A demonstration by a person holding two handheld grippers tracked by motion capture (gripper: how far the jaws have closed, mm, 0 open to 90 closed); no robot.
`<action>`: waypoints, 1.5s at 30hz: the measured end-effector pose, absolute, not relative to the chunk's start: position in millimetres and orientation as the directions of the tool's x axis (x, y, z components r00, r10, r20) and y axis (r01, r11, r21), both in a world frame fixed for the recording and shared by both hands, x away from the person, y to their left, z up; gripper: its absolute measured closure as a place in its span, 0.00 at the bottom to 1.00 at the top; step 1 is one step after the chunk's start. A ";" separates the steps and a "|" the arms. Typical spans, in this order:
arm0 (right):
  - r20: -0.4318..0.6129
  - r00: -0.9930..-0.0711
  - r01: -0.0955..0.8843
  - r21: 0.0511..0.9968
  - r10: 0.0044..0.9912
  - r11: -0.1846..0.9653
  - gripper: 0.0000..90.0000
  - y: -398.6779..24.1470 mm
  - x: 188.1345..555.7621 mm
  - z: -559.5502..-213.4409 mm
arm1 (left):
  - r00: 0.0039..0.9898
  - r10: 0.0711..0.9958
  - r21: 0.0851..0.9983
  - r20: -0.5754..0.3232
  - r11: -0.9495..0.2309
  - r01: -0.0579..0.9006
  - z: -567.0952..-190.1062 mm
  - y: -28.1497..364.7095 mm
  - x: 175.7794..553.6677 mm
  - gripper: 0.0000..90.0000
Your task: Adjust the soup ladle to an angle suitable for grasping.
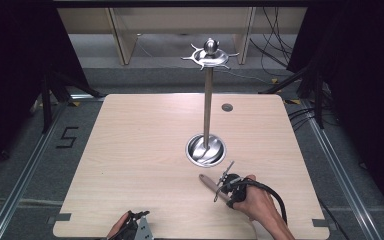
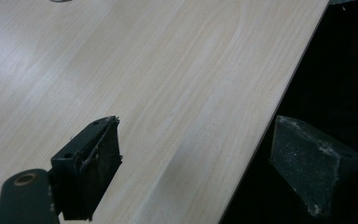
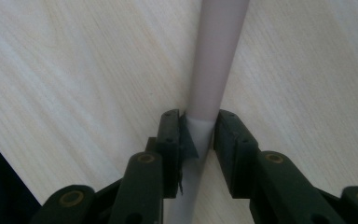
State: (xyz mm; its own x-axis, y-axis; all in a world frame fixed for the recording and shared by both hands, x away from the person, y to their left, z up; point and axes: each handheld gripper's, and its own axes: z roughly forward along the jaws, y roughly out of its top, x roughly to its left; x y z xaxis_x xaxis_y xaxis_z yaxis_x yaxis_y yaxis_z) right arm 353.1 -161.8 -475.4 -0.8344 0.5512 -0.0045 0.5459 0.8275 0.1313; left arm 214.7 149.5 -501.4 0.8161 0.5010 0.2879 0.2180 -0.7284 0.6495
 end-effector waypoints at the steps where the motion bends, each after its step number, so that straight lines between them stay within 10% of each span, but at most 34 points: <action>1: -0.021 -0.834 0.546 0.126 0.552 0.829 0.81 -160.1 352.7 -474.5 | 0.816 0.501 0.648 0.289 -0.730 0.219 -501.4 149.5 214.8 0.17; 16: 0.044 -0.834 0.550 0.154 0.551 0.821 0.84 -159.8 349.2 -470.9 | 0.810 0.509 0.655 0.291 -0.723 0.219 -501.7 149.6 214.7 0.17; 45: 0.109 -0.836 0.517 0.486 0.538 0.705 0.86 -199.3 329.6 -427.3 | 0.809 0.508 0.650 0.295 -0.727 0.219 -501.4 150.3 215.0 0.17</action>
State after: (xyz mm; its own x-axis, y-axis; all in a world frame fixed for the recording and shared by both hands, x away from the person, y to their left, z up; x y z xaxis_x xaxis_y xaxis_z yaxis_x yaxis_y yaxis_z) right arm 329.6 -199.3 -427.3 -0.8361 0.5377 0.1085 0.5165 0.7051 0.4858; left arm 215.0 150.3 -501.4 0.8095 0.5077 0.2949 0.2194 -0.7275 0.6501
